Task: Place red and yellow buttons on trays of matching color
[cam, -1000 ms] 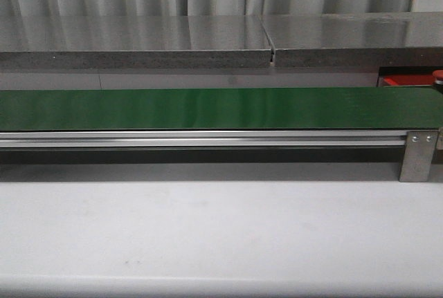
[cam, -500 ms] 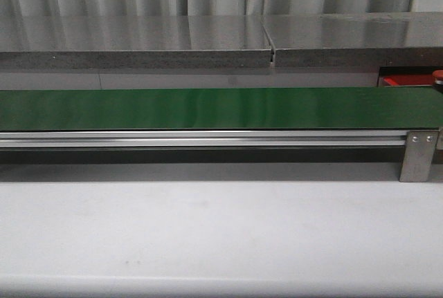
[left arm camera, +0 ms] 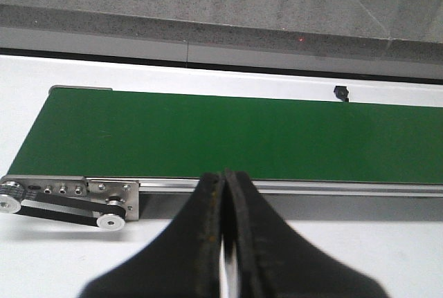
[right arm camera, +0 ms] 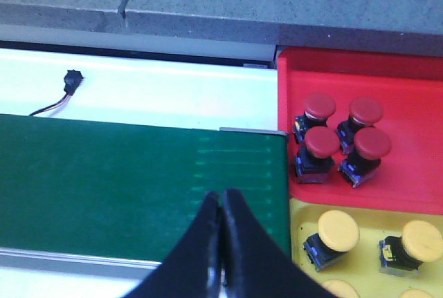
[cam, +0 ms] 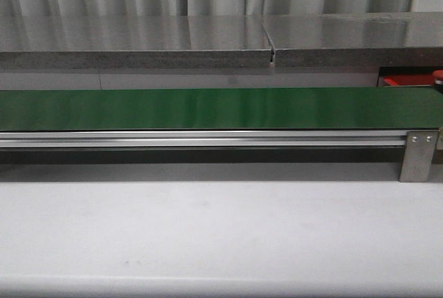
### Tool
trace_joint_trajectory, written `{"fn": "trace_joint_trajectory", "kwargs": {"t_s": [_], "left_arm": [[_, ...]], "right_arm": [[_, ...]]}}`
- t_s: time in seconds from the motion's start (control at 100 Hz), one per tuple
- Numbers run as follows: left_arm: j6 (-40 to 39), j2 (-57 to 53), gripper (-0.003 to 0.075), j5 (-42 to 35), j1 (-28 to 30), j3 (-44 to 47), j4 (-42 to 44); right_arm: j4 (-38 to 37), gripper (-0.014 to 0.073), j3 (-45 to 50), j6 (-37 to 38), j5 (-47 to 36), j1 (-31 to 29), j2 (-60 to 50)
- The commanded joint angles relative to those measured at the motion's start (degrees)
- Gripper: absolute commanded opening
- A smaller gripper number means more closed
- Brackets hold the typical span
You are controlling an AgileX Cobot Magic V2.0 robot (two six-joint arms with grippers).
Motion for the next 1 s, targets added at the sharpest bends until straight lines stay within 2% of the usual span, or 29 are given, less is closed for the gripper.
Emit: {"fn": "trace_joint_trajectory", "kwargs": {"t_s": [0.0,0.29,0.67,0.99], "left_arm": [[-0.5,0.2,-0.002,-4.5,-0.1,-1.5,-0.5],[-0.5,0.2,-0.002,-4.5,-0.1,-1.5,-0.5],[-0.5,0.2,-0.002,-4.5,-0.1,-1.5,-0.5],[-0.5,0.2,-0.002,-4.5,-0.1,-1.5,-0.5]], "right_arm": [[-0.8,-0.0118,0.5,-0.5,-6.7,0.1,-3.8],[-2.5,-0.0118,9.0,-0.5,-11.0,0.1,-11.5],[-2.2,-0.0116,21.8,-0.5,-23.1,0.1,-23.4],[-1.9,-0.0116,30.4,-0.4,-22.9,0.1,-38.7]]}}
